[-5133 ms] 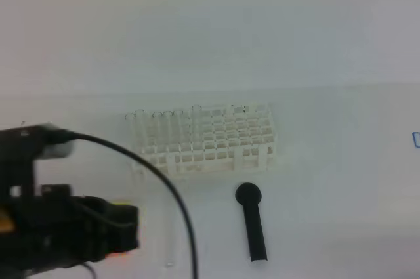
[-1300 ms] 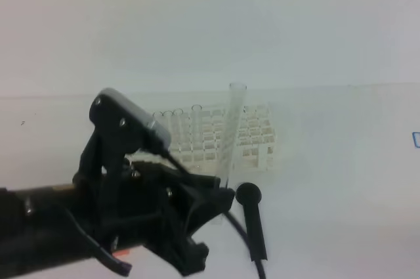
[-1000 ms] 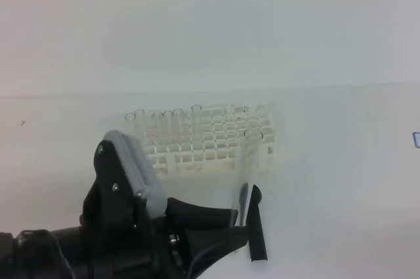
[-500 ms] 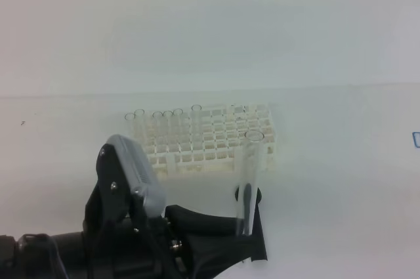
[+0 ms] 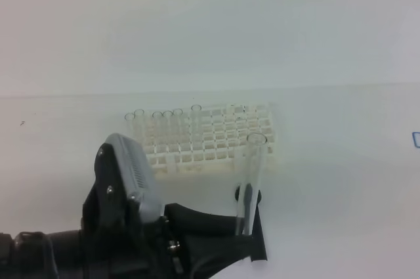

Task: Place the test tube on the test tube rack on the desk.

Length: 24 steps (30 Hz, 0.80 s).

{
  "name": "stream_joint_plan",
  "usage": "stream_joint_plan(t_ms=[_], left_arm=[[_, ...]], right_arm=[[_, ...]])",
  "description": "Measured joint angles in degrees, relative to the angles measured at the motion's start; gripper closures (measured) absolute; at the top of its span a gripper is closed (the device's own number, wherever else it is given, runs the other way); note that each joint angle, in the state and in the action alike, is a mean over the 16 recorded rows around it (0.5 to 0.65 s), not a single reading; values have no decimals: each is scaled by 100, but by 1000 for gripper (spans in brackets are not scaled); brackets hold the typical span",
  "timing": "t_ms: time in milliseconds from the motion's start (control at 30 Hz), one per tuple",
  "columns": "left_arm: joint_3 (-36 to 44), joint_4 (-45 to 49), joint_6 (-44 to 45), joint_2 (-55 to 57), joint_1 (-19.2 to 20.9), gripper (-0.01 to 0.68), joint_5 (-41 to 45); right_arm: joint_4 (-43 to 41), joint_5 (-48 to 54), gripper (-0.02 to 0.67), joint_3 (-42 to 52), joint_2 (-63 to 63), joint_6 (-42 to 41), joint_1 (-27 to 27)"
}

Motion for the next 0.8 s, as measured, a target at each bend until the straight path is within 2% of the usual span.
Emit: stream_joint_plan(t_ms=[233, 367, 500, 633, 800], left_arm=[[0, 0, 600, 17, 1045, 562, 1257], [9, 0, 975, 133, 1724, 562, 2086], [108, 0, 1366, 395, 2237, 562, 2770], [258, 0, 1775, 795, 2494, 562, 3139], [425, 0, 2153, 1336, 2426, 562, 3145]], right_arm=[[624, 14, 650, -11, 313, -932, 83], [772, 343, 650, -33, 626, -1474, 220], [914, 806, 650, -133, 1067, -1915, 378], [1118, 1259, 650, -330, 1651, -2346, 530], [1448, 1907, 641, -699, 2597, -2897, 638]])
